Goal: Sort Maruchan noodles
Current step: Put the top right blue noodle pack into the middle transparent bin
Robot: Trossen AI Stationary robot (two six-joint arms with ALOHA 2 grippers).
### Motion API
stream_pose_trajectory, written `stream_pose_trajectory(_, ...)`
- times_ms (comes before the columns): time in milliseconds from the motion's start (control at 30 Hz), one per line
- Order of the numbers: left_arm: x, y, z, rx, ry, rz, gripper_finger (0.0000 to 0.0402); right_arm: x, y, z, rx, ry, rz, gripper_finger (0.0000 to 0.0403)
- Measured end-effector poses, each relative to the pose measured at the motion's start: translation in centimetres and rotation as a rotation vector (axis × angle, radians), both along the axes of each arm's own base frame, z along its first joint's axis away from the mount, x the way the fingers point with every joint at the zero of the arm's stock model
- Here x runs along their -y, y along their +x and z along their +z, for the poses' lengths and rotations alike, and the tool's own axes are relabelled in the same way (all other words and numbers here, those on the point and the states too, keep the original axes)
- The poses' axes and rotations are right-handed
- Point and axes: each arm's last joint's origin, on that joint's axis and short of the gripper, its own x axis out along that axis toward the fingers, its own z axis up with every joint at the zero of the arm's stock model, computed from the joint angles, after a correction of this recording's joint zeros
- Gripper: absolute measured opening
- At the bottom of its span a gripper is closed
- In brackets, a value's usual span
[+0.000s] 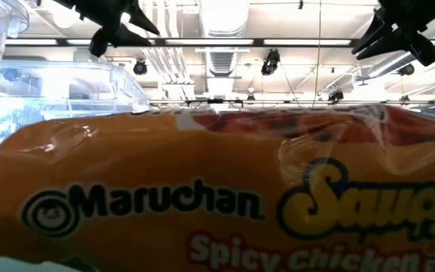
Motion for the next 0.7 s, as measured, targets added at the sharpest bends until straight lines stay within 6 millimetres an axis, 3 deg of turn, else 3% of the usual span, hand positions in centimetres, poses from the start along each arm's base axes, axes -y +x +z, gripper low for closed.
stream_pose_trajectory(300, -0.5, 1.9, 0.2, -0.043, -0.003, 0.003, 0.0150, 1.9, 1.1, 1.3, -0.074, -0.068, -0.061, 0.0061)
stream_pose_trajectory(700, -2.2, 4.3, -1.3, -0.085, -0.109, -0.088, 0.0150, 5.5, 0.6, 0.9, -0.173, 0.103, -0.038, 0.0061)
